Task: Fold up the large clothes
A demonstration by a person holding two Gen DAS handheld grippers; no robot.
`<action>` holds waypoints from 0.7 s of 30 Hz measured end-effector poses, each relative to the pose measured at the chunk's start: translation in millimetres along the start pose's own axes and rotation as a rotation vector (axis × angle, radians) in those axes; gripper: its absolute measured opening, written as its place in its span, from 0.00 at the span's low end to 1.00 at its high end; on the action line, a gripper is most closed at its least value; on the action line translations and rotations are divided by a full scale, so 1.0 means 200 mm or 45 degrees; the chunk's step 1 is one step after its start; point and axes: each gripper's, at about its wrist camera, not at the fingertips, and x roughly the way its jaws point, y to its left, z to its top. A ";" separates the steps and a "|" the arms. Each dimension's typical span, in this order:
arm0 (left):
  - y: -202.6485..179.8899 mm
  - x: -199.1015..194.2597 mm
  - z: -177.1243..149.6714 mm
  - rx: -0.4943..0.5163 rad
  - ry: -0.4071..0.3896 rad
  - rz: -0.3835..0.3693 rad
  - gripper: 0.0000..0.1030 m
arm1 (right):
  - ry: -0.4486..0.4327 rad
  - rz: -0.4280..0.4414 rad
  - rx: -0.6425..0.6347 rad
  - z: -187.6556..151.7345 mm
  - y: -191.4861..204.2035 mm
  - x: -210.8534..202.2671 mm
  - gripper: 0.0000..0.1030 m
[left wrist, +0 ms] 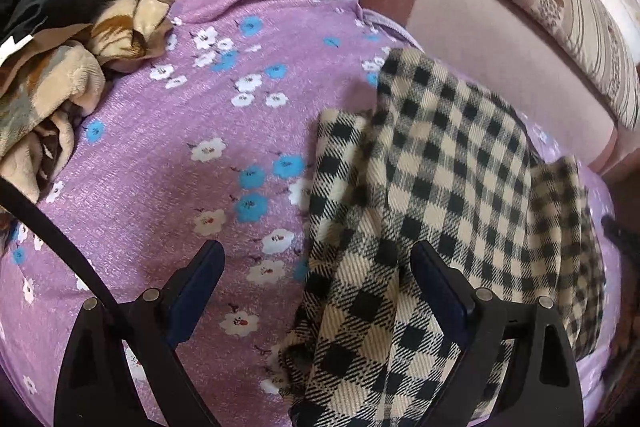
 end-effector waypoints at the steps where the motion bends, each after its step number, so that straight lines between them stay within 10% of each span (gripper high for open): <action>1: 0.00 0.00 0.00 0.001 0.003 0.002 0.91 | 0.014 0.066 -0.016 -0.02 0.06 0.01 0.44; 4: -0.02 0.02 -0.02 0.010 0.039 -0.003 0.91 | 0.111 0.226 -0.129 -0.10 0.33 0.16 0.41; 7: -0.01 0.01 -0.02 0.015 0.043 -0.019 0.91 | 0.165 0.060 -0.245 -0.15 0.53 0.38 0.22; 17: 0.10 -0.01 0.01 -0.075 0.079 -0.026 0.91 | 0.015 0.011 -0.246 -0.08 0.60 0.15 0.39; 21: 0.11 -0.01 -0.02 -0.084 0.079 -0.033 0.91 | 0.176 -0.084 -0.163 -0.02 0.59 0.46 0.39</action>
